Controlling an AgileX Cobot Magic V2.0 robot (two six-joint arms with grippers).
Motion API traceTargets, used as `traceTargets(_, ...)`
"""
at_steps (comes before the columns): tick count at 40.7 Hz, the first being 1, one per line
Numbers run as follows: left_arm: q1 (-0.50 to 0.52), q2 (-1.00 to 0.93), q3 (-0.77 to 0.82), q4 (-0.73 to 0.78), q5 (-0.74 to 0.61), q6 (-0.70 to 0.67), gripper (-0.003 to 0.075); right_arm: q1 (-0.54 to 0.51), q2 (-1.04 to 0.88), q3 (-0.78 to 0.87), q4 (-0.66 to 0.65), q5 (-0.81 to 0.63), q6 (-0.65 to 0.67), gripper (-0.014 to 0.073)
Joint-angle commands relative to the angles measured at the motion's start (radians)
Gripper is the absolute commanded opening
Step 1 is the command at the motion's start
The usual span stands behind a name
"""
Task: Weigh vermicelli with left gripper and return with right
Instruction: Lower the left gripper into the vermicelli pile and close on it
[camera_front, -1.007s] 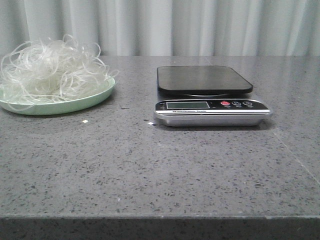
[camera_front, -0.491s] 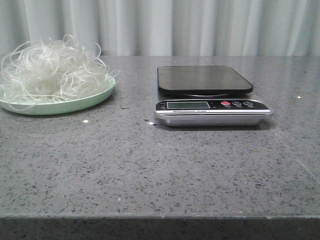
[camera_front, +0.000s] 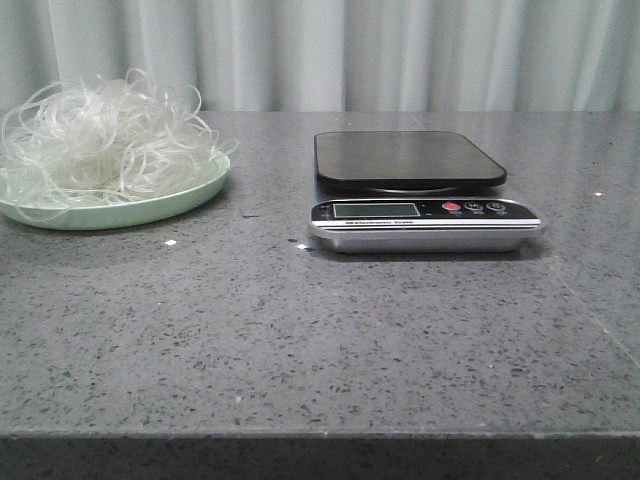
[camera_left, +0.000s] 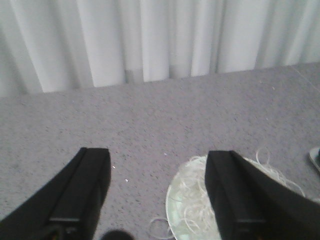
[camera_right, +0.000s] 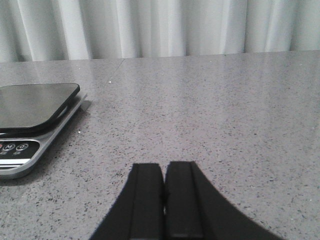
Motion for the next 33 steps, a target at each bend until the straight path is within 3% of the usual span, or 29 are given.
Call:
traceTargets(1,-0.045,0.060,-0.051,-0.007,-0.031,-0.001,0.0556,-0.004,-0.014,-0.007,0.006,-0.082,-0.003,0.0151)
traceTargets(5,-0.070,0.126,-0.085,-0.025,0.043,0.057,0.0592,-0.004,-0.014,-0.007,0.006,-0.081,-0.003,0.0151)
traceTargets(12,-0.073,0.257,-0.171,-0.276,0.174,0.330,0.0633,-0.004,-0.014,-0.007,0.006,-0.080,-0.003,0.0151)
traceTargets(17,-0.073,0.352,-0.230,-0.367,0.262,0.449,0.0633,-0.004,-0.014,-0.007,0.006,-0.079,-0.003,0.0151)
traceTargets(22,-0.073,0.434,-0.279,-0.370,0.308,0.461,0.0633,-0.004,-0.014,-0.007,0.006,-0.079,-0.003,0.0151)
traceTargets(33,-0.073,0.572,-0.297,-0.370,0.237,0.461,0.0633,-0.004,-0.014,-0.007,0.006,-0.079,-0.003,0.0151)
